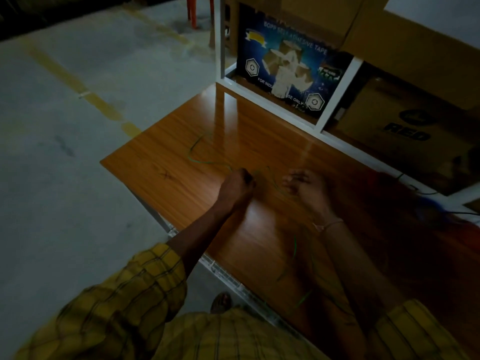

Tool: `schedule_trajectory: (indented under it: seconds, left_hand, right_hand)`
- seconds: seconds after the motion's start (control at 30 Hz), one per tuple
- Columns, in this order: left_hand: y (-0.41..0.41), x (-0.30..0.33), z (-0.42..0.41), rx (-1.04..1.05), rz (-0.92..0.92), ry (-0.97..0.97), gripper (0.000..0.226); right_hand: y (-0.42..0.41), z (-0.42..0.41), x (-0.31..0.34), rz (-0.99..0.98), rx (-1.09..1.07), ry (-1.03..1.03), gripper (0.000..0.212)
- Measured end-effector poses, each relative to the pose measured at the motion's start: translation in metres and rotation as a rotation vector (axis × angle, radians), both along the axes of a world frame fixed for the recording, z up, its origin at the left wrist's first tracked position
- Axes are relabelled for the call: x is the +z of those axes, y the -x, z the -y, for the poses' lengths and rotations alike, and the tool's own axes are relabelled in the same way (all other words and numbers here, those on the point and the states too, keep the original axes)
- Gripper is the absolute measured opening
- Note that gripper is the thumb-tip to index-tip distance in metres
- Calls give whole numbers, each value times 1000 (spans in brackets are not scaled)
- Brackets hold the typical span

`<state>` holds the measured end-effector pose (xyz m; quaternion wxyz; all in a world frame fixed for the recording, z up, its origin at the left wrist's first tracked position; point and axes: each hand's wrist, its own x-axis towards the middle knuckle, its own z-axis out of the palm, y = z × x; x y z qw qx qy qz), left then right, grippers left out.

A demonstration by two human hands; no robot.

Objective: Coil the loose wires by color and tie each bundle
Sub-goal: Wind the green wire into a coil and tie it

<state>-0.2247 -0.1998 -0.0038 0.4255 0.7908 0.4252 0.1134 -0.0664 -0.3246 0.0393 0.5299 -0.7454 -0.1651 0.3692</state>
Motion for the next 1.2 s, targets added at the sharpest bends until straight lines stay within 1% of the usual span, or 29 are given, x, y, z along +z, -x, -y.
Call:
schedule_trajectory:
  seconds: [0.1,0.27,0.3,0.37,0.43,0.47,0.57,0.6,0.67,0.73,0.8,0.87,0.93,0.97,1.0,1.03,1.1,1.13,1.2]
  left_hand:
    - [-8,1,11,-143,6,-4,26]
    - [-16,-6,31,-329,81,101,22]
    - [-15,-7,33,-362,96,116,21]
    - [-11,-8,35,-418,137,133,21]
    - [-4,-6,32,-431,186,111,27]
    - [0,-4,28,-420,219,80,28]
    - [16,8,16,-331,342,-76,15]
    - [21,12,11,-268,373,-139,18]
    - [29,16,-1,-77,404,-229,28]
    - [34,15,-15,128,377,-268,39]
    - [35,9,-30,260,230,-223,46]
    - [33,3,-43,299,66,-131,53]
    - [29,-2,-53,253,16,-43,70]
    - [26,-3,-57,213,25,-4,75]
    - [23,-4,-58,174,31,28,75]
    - [20,-3,-59,136,36,55,71]
    - [15,0,-59,70,65,109,57]
    - [14,2,-58,61,83,161,48]
    - [12,7,-51,73,128,306,37]
  right_hand:
    - [-2,6,3,165,73,36,29]
    - [-10,16,-7,584,396,114,52]
    - [-12,18,-10,652,427,124,51]
    - [-17,21,-14,738,444,127,39]
    - [-20,24,-14,735,436,140,28]
    - [-22,26,-15,710,436,147,26]
    - [-28,31,-20,697,415,188,31]
    - [-29,30,-20,701,410,200,32]
    - [-29,30,-19,683,395,195,31]
    - [-29,27,-12,609,364,156,27]
    - [-30,26,-8,528,335,183,27]
    - [-32,28,-9,545,350,224,27]
    - [-33,30,-12,640,408,249,28]
    - [-33,31,-14,673,416,265,28]
    - [-32,29,-11,665,432,289,26]
    - [-31,27,-7,656,439,319,24]
    - [-31,23,0,707,513,397,23]
    - [-31,18,2,732,539,446,26]
    - [-29,8,6,855,588,480,34]
